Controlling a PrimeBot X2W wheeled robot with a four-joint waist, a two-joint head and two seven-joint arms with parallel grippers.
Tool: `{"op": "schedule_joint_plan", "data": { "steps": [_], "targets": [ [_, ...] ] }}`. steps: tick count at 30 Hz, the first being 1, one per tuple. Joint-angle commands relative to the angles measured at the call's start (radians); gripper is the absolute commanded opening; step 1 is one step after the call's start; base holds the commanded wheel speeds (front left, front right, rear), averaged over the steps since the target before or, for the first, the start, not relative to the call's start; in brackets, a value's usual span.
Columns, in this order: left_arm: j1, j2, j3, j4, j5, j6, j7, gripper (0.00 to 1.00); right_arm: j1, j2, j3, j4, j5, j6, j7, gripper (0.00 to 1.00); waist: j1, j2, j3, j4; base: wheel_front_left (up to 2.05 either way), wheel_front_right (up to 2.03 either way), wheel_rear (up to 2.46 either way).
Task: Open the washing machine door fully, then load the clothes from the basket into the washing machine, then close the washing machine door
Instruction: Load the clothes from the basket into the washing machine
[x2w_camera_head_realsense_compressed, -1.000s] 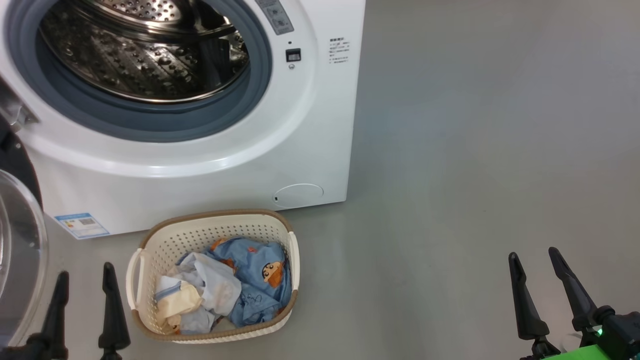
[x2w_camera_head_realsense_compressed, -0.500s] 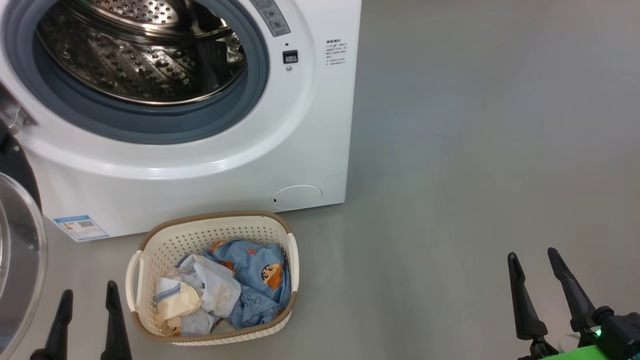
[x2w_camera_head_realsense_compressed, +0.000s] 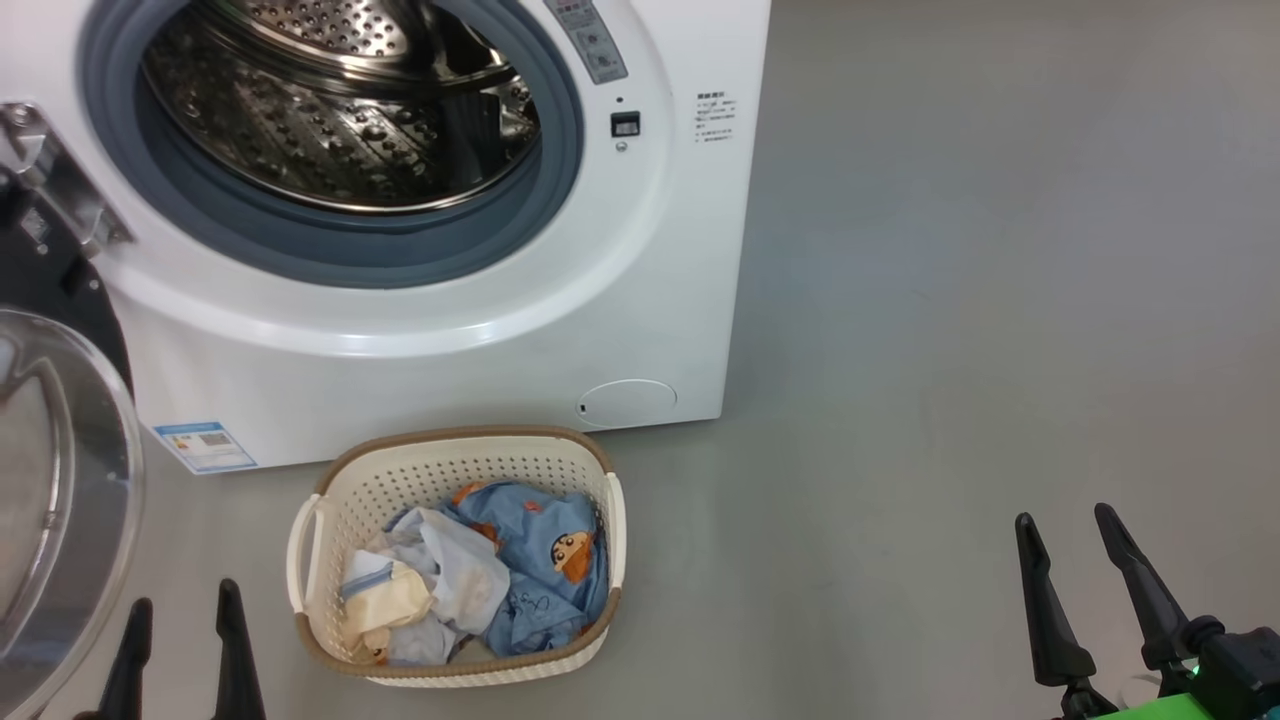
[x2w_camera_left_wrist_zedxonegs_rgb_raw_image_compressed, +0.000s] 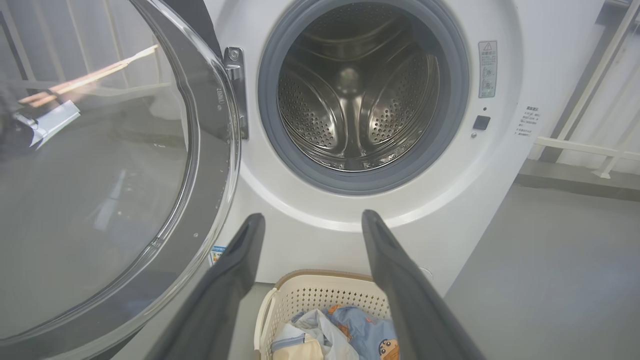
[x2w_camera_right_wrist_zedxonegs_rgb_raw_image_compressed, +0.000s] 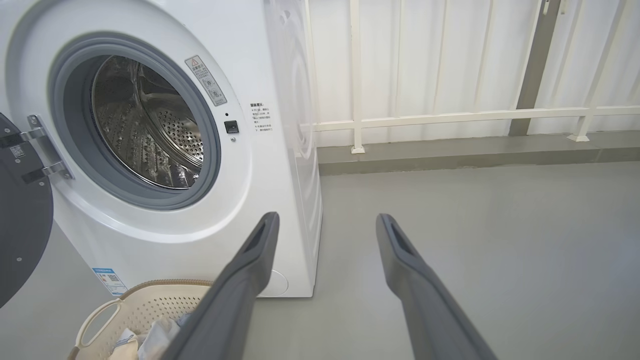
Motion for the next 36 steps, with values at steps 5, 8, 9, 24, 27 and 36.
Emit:
{"op": "schedule_joint_plan", "data": {
  "steps": [5,8,9,24,27,36],
  "targets": [
    [-0.002,0.009,0.023,-0.017,-0.005,0.007,-0.006,1.00,-0.006,-0.024,0.033,-0.013,0.004,0.002,-0.012,1.00,0.0000,0.0000,-0.014,0.022,0.00,0.00,0.00],
    [0.004,0.009,0.021,-0.016,-0.003,0.008,-0.006,1.00,-0.003,-0.031,0.038,-0.009,0.006,0.002,-0.012,1.00,0.0000,0.0000,-0.022,0.028,0.00,0.00,0.00],
    [0.006,0.009,0.019,-0.014,-0.002,0.009,-0.006,1.00,-0.001,-0.032,0.039,-0.007,0.007,0.002,-0.012,1.00,0.0000,0.0000,-0.028,0.031,0.00,0.00,0.00],
    [0.031,0.009,0.015,-0.006,0.009,0.015,-0.006,1.00,0.016,-0.041,0.051,0.006,0.014,0.002,-0.012,1.00,0.0000,0.0000,-0.064,0.054,0.00,0.00,0.00],
    [0.035,0.009,0.015,-0.007,0.009,0.016,-0.006,1.00,0.018,-0.041,0.051,0.006,0.015,0.002,-0.012,1.00,0.0000,0.0000,-0.068,0.058,0.00,0.00,0.00],
    [0.038,0.009,0.013,-0.006,0.009,0.021,-0.006,1.00,0.020,-0.043,0.052,0.006,0.017,0.002,-0.012,1.00,0.0000,0.0000,-0.074,0.064,0.00,0.00,0.00]
  ]
}}
